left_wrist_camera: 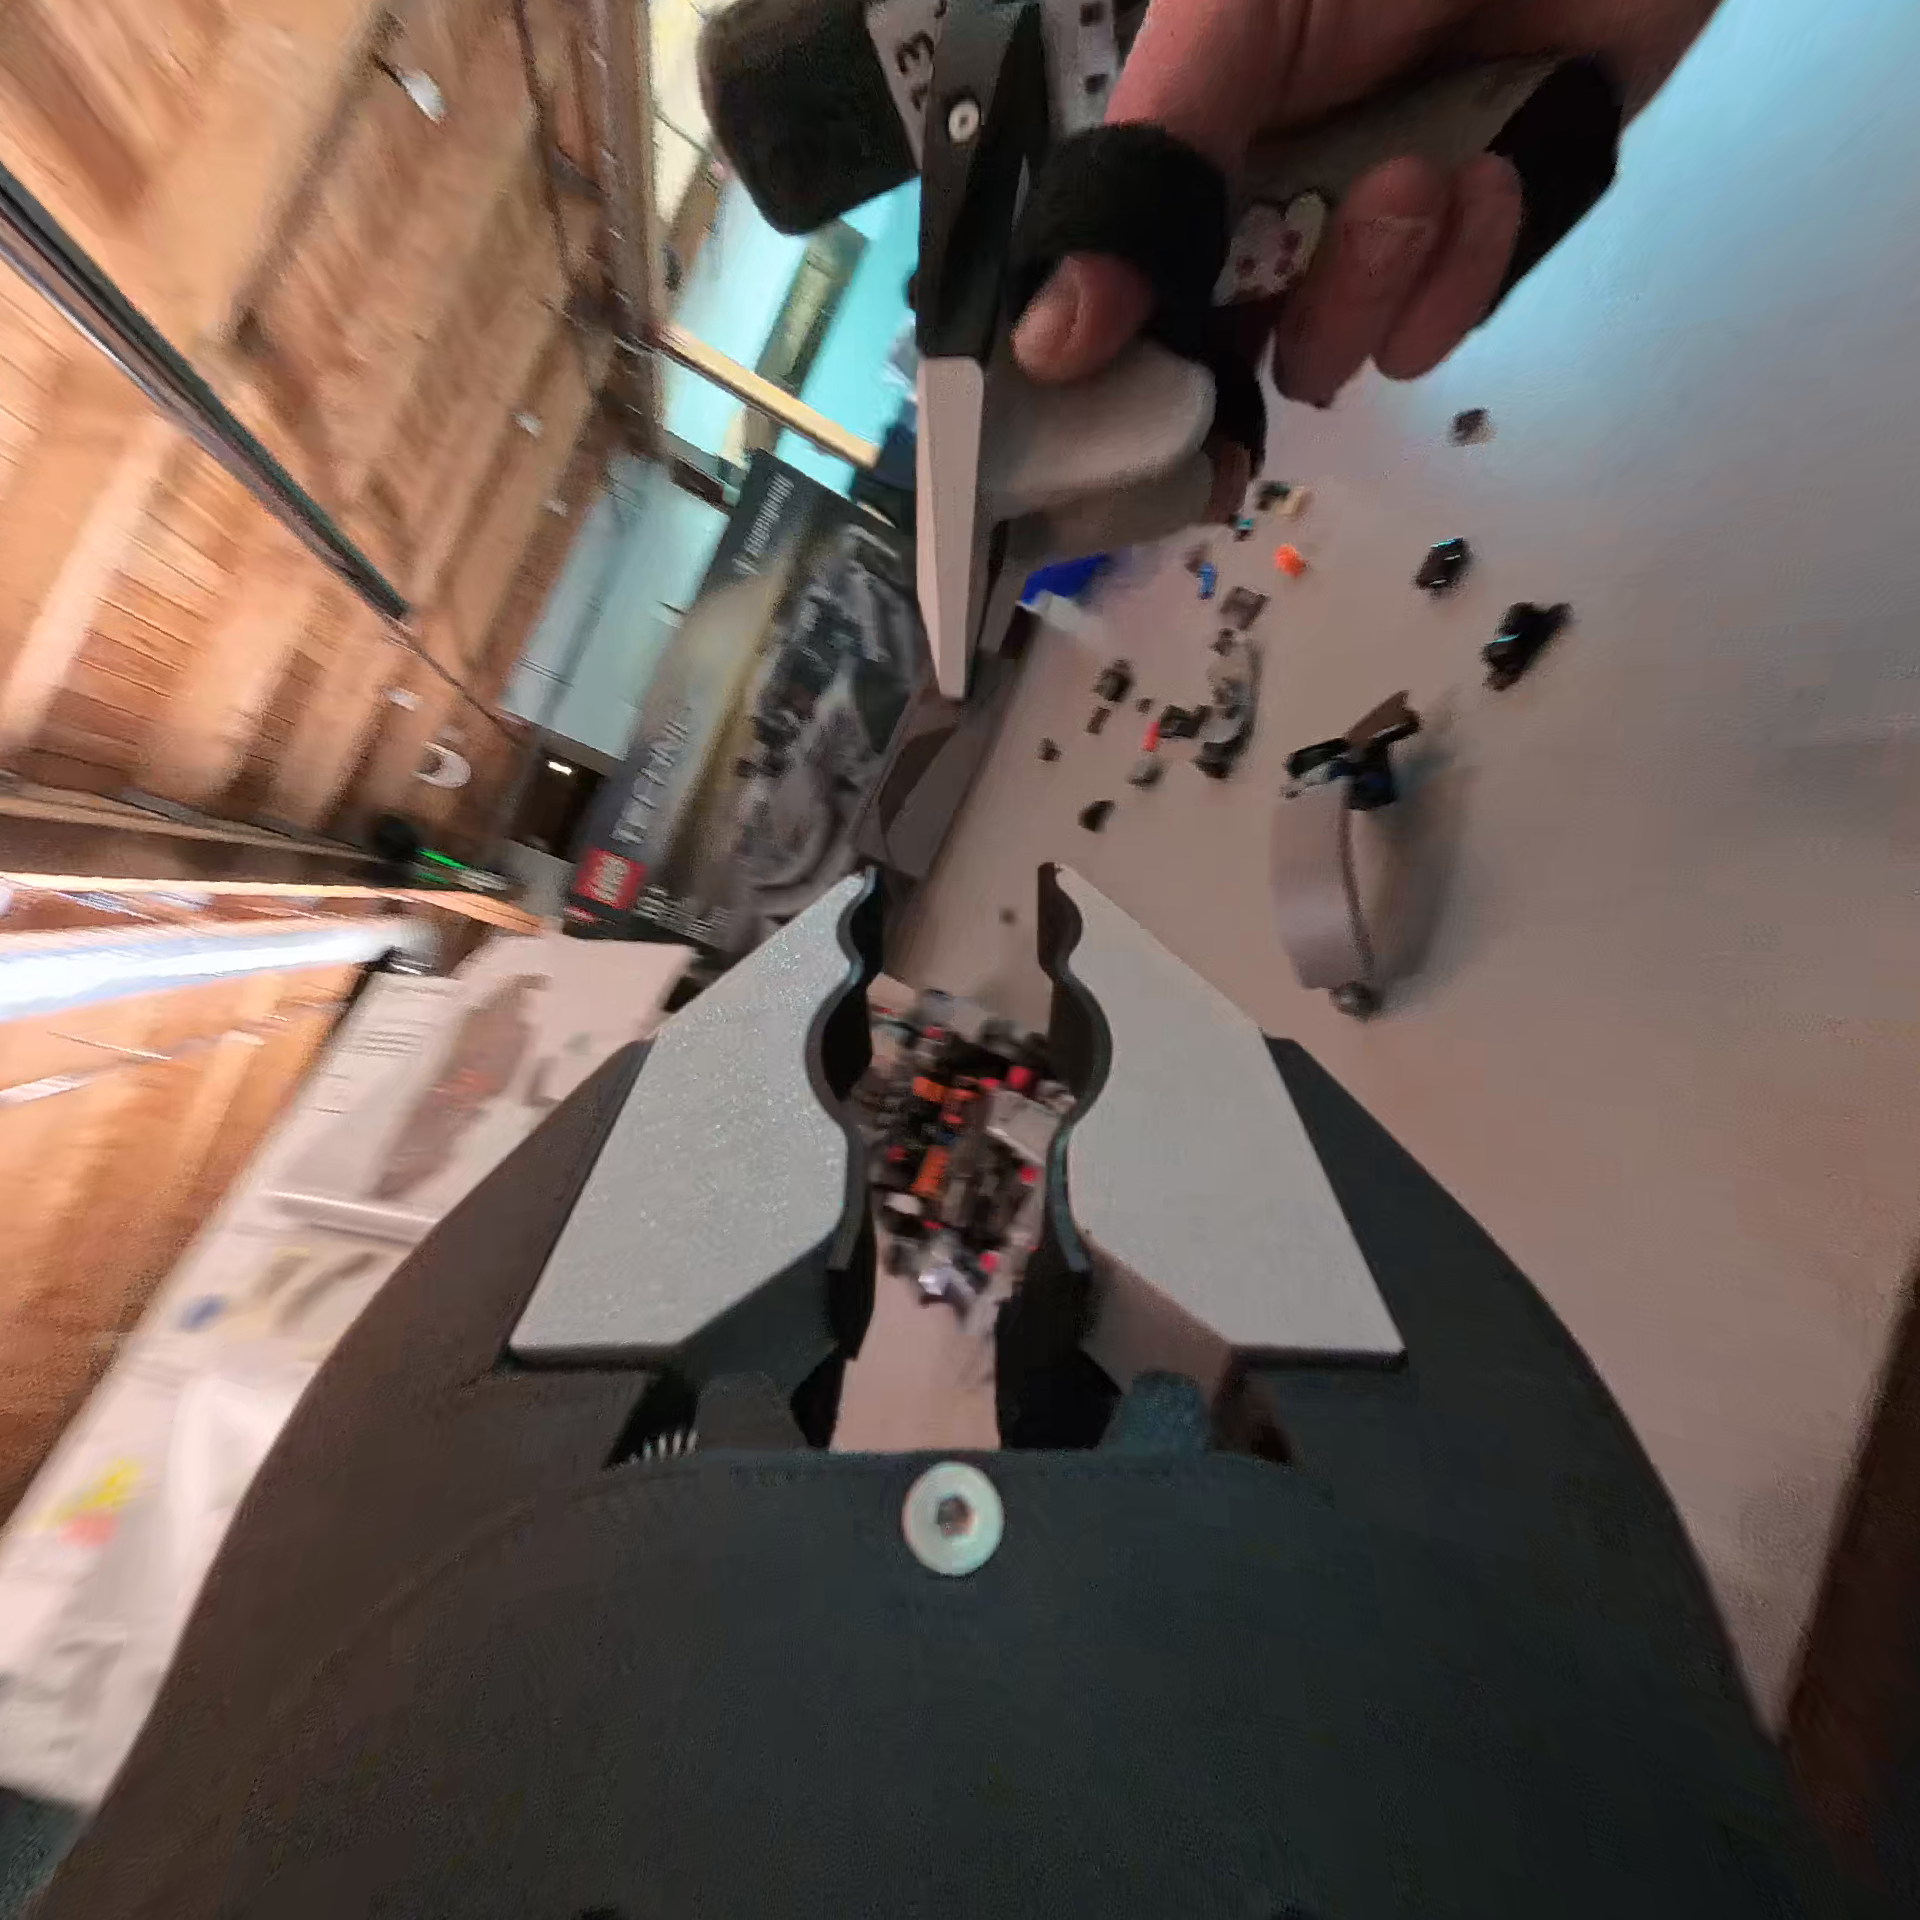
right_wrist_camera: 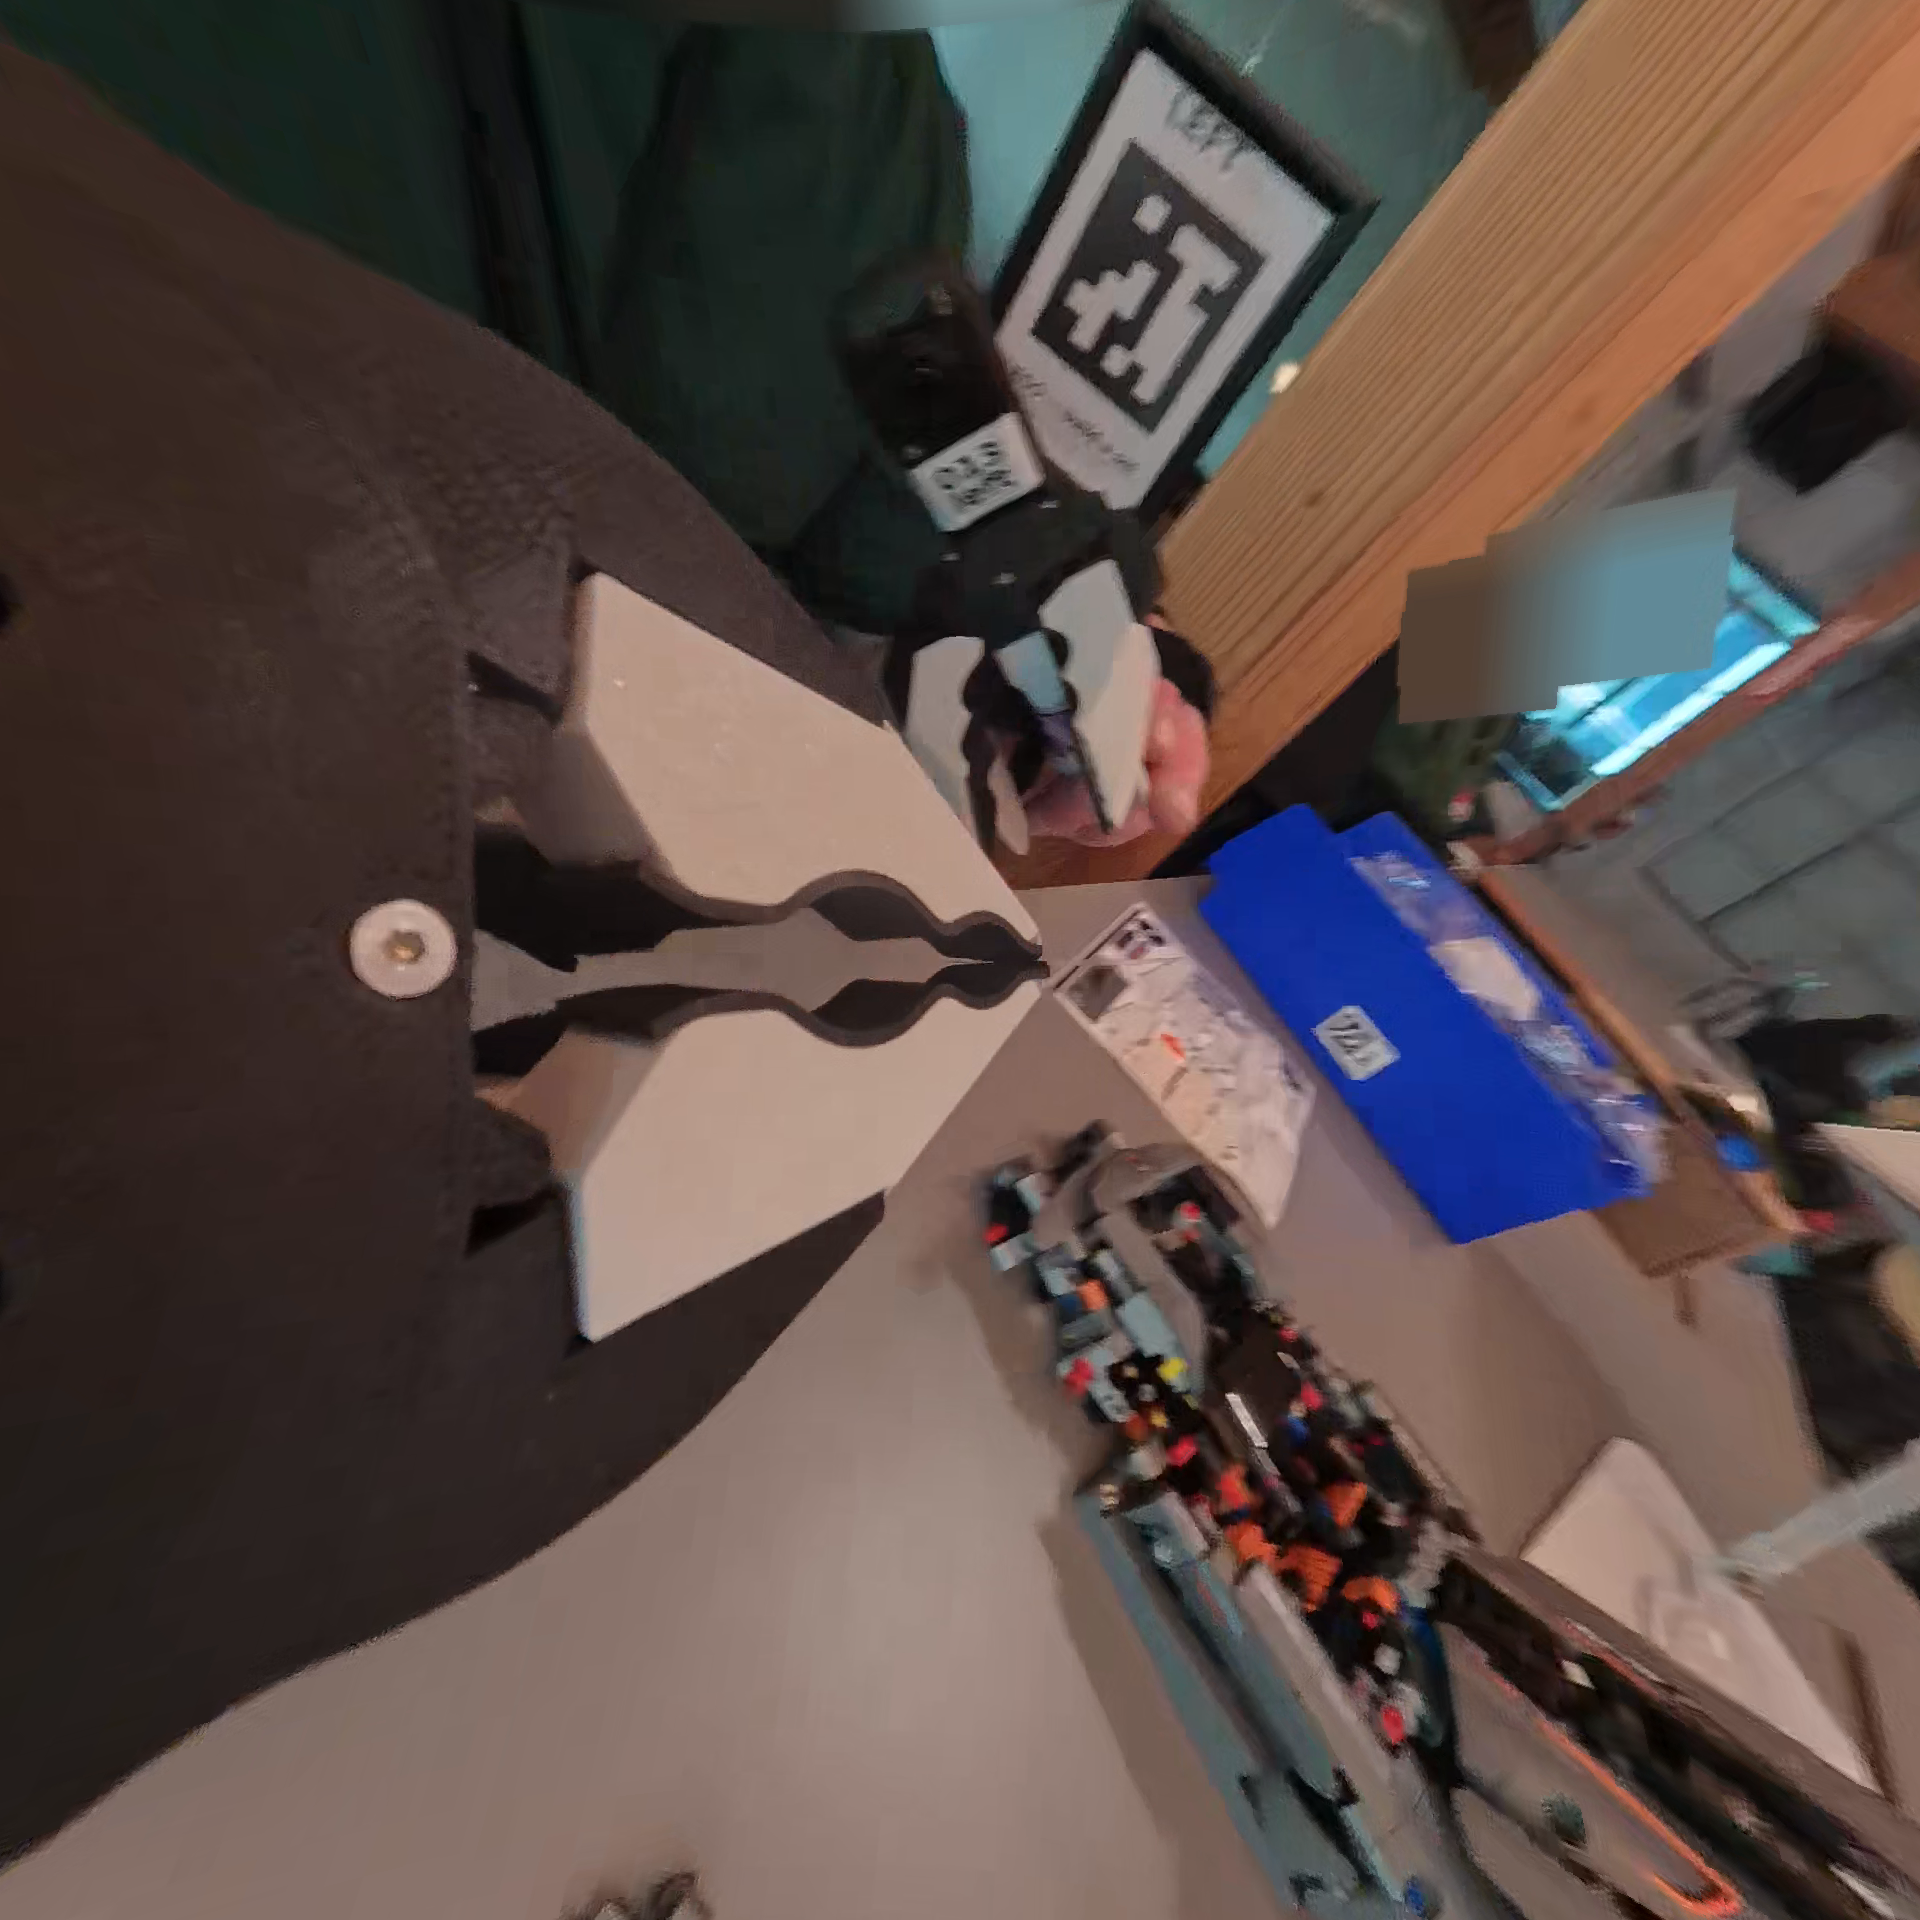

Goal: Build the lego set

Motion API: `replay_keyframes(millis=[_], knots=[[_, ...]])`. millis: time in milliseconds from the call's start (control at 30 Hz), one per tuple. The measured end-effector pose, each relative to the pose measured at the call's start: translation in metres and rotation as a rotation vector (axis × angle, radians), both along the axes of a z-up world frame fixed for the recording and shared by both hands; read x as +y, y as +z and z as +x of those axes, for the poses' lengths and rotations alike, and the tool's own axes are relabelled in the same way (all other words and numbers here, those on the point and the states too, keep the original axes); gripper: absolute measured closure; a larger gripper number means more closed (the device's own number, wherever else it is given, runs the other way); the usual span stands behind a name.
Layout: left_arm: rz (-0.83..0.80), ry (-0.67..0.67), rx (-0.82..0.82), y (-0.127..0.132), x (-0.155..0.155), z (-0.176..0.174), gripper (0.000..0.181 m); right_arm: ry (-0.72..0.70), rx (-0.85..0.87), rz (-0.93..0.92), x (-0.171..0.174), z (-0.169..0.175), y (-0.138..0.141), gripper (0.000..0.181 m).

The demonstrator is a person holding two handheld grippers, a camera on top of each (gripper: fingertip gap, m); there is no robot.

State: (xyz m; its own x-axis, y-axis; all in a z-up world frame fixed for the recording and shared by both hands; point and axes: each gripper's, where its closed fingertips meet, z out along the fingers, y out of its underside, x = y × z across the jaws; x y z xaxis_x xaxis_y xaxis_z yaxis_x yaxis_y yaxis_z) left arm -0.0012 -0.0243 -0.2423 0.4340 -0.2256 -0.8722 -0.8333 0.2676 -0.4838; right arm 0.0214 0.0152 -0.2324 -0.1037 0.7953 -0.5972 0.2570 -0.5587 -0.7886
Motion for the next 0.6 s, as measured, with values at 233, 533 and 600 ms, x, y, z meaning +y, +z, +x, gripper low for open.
replay_keyframes(millis=[233,533,600], knots=[[-0.453,-0.083,-0.181,-0.068,0.018,0.006,0.134,0.196,-0.238,-0.049,0.003,0.021,-0.049,0.181],[-0.788,-0.077,-0.256,-0.120,0.034,0.025,0.126,0.216,-0.293,-0.052,0.011,0.027,-0.063,0.181],[-0.804,-0.062,-0.255,-0.123,0.039,0.026,0.131,0.213,-0.276,-0.065,0.012,0.030,-0.064,0.181]])
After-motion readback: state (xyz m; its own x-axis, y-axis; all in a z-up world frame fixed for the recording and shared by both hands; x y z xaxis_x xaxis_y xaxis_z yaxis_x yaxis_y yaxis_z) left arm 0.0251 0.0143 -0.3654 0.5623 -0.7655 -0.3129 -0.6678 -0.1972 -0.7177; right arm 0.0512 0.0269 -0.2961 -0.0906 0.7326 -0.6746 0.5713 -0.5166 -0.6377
